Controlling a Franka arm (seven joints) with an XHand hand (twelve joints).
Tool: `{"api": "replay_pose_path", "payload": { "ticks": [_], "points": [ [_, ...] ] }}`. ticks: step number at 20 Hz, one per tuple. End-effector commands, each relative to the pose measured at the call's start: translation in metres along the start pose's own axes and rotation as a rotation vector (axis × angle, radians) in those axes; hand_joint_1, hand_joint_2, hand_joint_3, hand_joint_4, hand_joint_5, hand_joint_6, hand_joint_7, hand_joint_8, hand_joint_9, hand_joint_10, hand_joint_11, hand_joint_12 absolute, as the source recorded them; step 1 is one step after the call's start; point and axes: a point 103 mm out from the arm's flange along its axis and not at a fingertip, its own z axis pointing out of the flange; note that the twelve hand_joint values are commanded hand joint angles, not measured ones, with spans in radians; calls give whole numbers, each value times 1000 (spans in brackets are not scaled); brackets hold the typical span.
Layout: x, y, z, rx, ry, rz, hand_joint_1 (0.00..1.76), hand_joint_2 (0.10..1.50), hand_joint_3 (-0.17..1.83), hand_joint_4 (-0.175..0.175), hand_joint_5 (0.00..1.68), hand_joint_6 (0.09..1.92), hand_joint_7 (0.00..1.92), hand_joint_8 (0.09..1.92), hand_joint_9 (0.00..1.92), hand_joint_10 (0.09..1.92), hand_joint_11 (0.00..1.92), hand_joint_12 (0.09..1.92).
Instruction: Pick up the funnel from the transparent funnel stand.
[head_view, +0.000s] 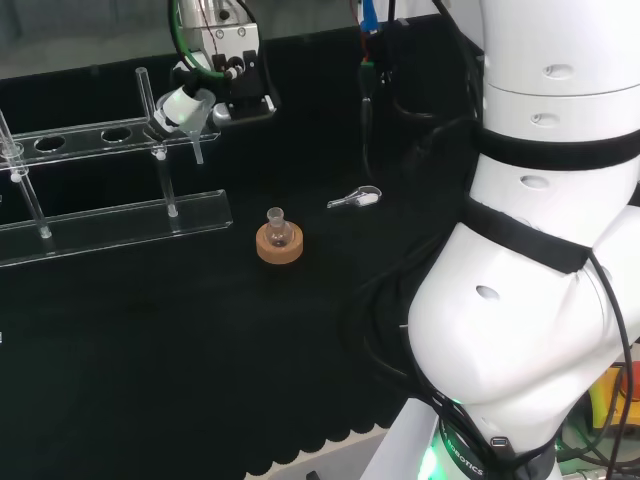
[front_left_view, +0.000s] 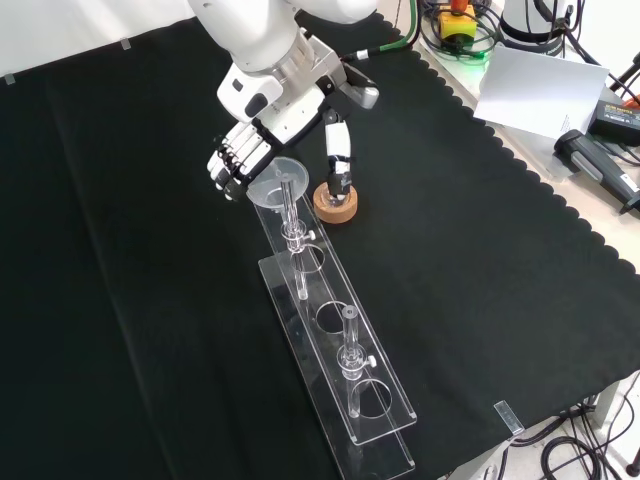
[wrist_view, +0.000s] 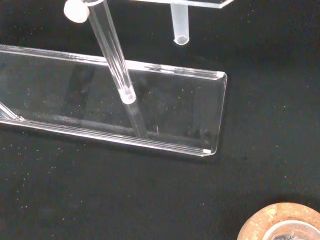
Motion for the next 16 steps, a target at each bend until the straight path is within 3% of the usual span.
{"api": "replay_pose_path", "payload": {
  "ticks": [1,10,16],
  "points": [
    [0,0,2,3,-6,3,447,686,44,-55,0,87,43,87,0,87,0,87],
    [2,2,7,3,2,12,451,698,47,-73,0,87,168,87,0,87,0,87],
    [1,4,9,-32,35,30,462,716,56,-78,21,87,312,148,56,87,0,87]
  ]
}}
